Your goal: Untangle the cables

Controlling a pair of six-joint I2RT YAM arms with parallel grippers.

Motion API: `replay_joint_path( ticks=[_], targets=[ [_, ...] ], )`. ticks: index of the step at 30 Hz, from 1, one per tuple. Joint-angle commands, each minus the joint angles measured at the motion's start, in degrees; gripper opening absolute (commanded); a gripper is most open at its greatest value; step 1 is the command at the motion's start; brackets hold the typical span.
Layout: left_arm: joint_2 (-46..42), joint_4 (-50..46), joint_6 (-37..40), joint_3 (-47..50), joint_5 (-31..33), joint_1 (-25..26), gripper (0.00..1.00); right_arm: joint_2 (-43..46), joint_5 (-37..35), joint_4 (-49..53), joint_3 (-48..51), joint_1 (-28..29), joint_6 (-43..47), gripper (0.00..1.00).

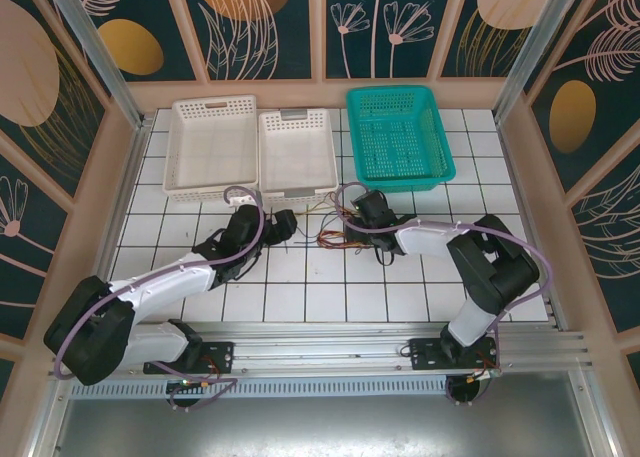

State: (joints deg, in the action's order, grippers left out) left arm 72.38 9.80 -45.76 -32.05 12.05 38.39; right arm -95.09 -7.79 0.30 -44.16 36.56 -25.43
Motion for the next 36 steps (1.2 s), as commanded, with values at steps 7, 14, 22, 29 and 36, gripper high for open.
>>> replay_joint_path(
  ticks=[7, 14, 22, 29, 36],
  targets=[
    [1.4, -1.3, -0.7, -2.5, -0.2, 1.4, 0.91, -3.4, -0.4, 2.0, -1.1, 0.4, -0.2, 0.33],
    [2.6, -0.8, -0.8, -2.9, -0.4, 3.3, 0.91, -1.7, 2.2, -0.3, -0.2, 0.8, 0.6, 0.06],
    [2.9, 3.4, 0.1, -2.1, -4.5, 4.8, 0.92, 4.7, 4.9, -6.0, 2.3, 1.3, 2.0, 0.00],
    [0.6, 11.0, 2.2, 1.1, -12.2, 6.4, 0.92, 12.6, 8.4, -12.1, 5.0, 0.9, 2.8, 0.00],
    [-2.9, 16.2, 3.4, 5.6, -16.5, 7.5, 0.91, 17.1, 14.8, -15.7, 6.9, -0.4, 1.9, 0.00]
  ],
)
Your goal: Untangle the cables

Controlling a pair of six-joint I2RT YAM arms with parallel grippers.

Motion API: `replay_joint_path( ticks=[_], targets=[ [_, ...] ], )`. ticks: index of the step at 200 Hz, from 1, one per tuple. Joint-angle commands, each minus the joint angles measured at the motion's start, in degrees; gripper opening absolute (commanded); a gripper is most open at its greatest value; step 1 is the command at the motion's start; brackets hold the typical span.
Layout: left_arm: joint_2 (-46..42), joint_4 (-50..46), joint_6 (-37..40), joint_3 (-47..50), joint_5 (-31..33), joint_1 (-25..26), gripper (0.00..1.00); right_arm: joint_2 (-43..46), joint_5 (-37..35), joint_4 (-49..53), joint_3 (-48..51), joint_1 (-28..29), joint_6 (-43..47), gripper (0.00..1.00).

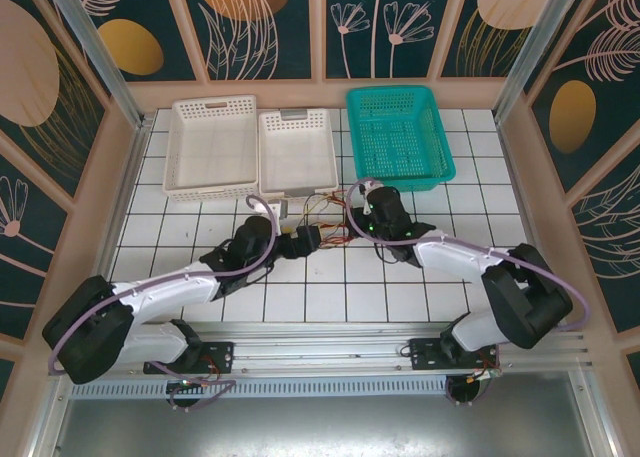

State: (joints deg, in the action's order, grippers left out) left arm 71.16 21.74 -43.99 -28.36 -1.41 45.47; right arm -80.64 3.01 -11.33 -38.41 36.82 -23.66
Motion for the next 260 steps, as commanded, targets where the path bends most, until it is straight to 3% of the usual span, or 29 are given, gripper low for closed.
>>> replay_joint_path(
  ticks=[1, 50, 100, 120, 172, 212, 240, 260],
  targets=[
    [-2.1, 4.6, 1.7, 2.5, -3.0, 0.3, 0.91, 3.3, 4.7, -4.1, 1.2, -0.9, 0.0, 0.00],
    [-1.9, 11.5, 0.2, 5.1, -7.2, 0.3, 0.86, 4.0, 12.5, -5.4, 1.0, -1.7, -0.4, 0.00],
    [0.2, 14.4, 0.4, 3.8, -10.0, 1.4, 0.80, 4.1, 14.9, -6.2, 0.9, -1.7, -0.6, 0.00],
    [0.6, 15.0, 0.7, 3.8, -10.9, 1.6, 0.73, 4.1, 15.4, -6.5, 0.9, -1.7, -0.9, 0.00],
    [1.3, 17.0, 0.2, 5.0, -12.2, 1.9, 0.42, 3.7, 17.4, -8.0, 0.7, -1.6, -1.7, 0.00],
    [1.0, 17.5, 0.3, 5.5, -11.7, 1.9, 0.00, 4.3, 18.8, -8.4, 1.1, -1.6, -2.3, 0.00],
    [-0.3, 17.5, 0.3, 6.3, -9.8, 1.8, 0.00, 5.7, 18.7, -7.7, 1.2, -1.6, -2.9, 0.00],
    [-1.7, 17.3, 0.4, 6.9, -8.4, 1.9, 0.00, 7.4, 19.3, -6.3, 1.3, -1.8, -3.5, 0.20]
  ],
)
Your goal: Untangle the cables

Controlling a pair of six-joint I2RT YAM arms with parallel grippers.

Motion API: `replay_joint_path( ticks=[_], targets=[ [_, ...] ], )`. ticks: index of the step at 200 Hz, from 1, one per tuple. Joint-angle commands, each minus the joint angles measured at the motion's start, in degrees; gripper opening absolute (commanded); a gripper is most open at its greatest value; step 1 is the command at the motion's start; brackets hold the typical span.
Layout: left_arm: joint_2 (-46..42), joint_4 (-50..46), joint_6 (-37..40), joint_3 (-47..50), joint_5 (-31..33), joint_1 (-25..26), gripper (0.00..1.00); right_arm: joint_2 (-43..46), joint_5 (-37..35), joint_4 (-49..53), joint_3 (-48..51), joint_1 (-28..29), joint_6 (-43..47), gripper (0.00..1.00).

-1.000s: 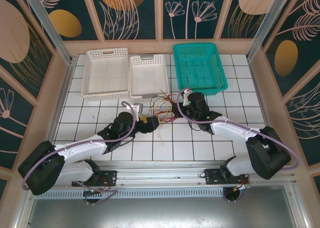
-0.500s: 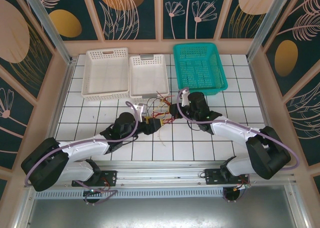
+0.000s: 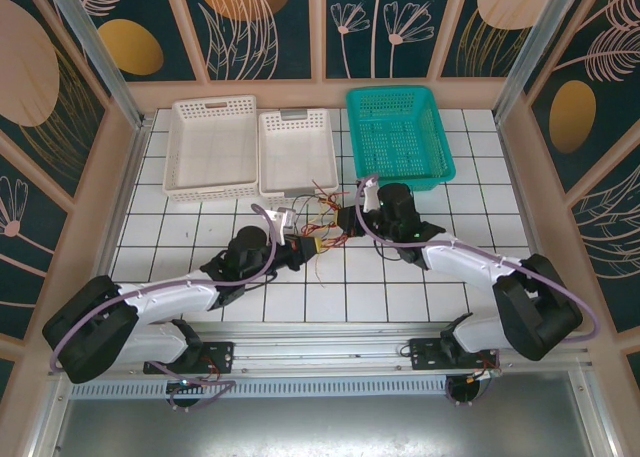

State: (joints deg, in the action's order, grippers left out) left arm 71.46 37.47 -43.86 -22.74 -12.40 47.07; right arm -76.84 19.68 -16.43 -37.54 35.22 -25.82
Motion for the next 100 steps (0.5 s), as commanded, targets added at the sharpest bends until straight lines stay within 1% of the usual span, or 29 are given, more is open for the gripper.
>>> replay_joint_path(
  ticks=[1, 6, 18, 41, 73, 100],
  targets=[
    [-2.1, 1.5, 0.2, 1.3, 2.7, 0.3, 0.00, 3.8, 2.7, -1.1, 0.4, -0.2, -1.4, 0.22],
    [-2.4, 1.3, 0.3, 1.4, 3.0, 0.3, 0.00, 4.4, 2.7, -0.8, 0.6, -0.3, -1.6, 0.29],
    [-3.2, 1.3, 0.1, 1.9, 4.0, 0.3, 0.00, 6.1, 3.0, 0.0, 1.0, -0.5, -2.2, 0.40],
    [-5.2, 2.4, -0.6, 3.5, 6.3, 0.3, 0.00, 9.6, 4.7, 1.1, 2.2, -2.0, -3.9, 0.54],
    [-7.6, 4.7, -2.3, 5.3, 8.0, 0.3, 0.00, 13.4, 9.0, 0.2, 4.6, -3.5, -7.7, 0.60],
    [-9.1, 4.8, -2.7, 5.1, 8.5, 0.3, 0.00, 12.3, 13.0, 1.4, 5.8, -3.5, -10.6, 0.61]
  ],
)
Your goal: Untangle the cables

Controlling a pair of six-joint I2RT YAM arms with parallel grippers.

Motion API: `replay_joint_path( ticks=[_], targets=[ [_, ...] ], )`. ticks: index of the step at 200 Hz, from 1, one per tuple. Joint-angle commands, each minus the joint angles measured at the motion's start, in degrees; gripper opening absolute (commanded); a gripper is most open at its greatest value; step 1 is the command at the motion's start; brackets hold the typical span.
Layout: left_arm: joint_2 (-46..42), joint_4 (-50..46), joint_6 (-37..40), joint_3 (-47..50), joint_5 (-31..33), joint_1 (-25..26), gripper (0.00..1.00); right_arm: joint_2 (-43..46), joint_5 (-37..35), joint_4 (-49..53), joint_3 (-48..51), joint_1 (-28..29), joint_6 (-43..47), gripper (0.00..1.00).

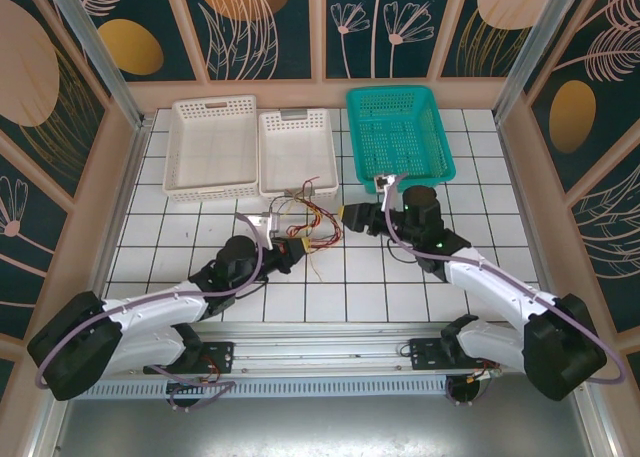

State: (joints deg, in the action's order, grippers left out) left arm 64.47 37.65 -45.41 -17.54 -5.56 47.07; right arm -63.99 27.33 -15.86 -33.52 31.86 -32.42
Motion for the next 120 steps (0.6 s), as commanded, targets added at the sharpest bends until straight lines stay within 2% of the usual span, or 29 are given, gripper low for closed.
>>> replay_joint_path(
  ticks=[1, 21, 48, 79, 120],
  targets=[
    [-2.2, 4.6, -1.2, 0.0, 1.7, 0.4, 0.00, -0.6, 5.4, 1.0, 1.8, -0.2, -4.0, 0.60],
    [-4.0, 4.5, -1.5, 0.4, 3.1, 0.4, 0.00, -0.8, 7.3, 0.2, 4.3, -0.1, -7.2, 0.61],
    [-5.8, 4.6, -1.8, 1.0, 4.9, 0.4, 0.00, -0.7, 11.9, -15.6, 11.5, 0.5, -16.2, 0.66],
    [-5.1, 6.0, -2.6, 1.4, 4.8, 0.4, 0.00, -1.1, 10.1, -29.2, 15.1, 3.3, -21.8, 0.71],
    [-5.1, 7.5, -3.3, 2.0, 4.7, 0.9, 0.00, -3.0, 5.2, -35.5, 15.2, 5.9, -24.6, 0.72]
  ],
)
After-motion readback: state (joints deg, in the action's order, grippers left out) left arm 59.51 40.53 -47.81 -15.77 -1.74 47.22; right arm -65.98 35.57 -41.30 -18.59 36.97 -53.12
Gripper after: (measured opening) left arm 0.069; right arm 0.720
